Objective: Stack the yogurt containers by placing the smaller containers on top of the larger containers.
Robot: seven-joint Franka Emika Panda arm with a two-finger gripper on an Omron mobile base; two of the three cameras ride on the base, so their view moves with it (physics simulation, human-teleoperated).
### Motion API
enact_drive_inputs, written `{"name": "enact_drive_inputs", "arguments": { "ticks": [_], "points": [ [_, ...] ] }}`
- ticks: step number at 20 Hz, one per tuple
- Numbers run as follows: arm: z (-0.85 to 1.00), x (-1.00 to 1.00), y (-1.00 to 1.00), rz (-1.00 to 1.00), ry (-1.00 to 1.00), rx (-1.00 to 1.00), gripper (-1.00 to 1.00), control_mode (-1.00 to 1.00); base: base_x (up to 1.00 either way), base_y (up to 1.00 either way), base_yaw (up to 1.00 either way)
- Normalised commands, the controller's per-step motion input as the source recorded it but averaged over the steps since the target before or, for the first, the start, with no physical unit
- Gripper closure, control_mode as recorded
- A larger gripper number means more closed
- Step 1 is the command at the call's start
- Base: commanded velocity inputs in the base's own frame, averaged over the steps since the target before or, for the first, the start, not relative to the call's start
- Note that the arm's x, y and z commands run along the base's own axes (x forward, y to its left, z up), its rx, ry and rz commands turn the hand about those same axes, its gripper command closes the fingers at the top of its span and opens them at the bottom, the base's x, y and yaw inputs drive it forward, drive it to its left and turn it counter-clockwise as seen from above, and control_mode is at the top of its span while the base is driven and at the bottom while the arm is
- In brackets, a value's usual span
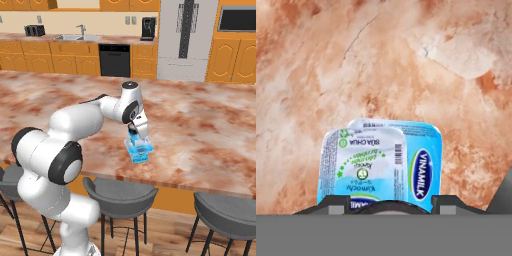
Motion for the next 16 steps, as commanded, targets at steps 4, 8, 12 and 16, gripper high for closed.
{"name": "enact_drive_inputs", "arguments": {
  "ticks": [4,8,12,16],
  "points": [
    [-0.07,0.12,-0.05,-0.01,0.00,0.00,1.00,-1.00,0.00,0.00,0.00],
    [-0.07,0.11,-0.03,-0.01,0.00,0.00,1.00,-1.00,0.00,0.00,0.00],
    [-0.06,0.10,-0.02,-0.01,0.00,0.00,1.00,-1.00,0.00,0.00,0.00],
    [-0.07,0.11,0.00,-0.01,0.00,0.00,1.00,-1.00,0.00,0.00,0.00]
  ]
}}
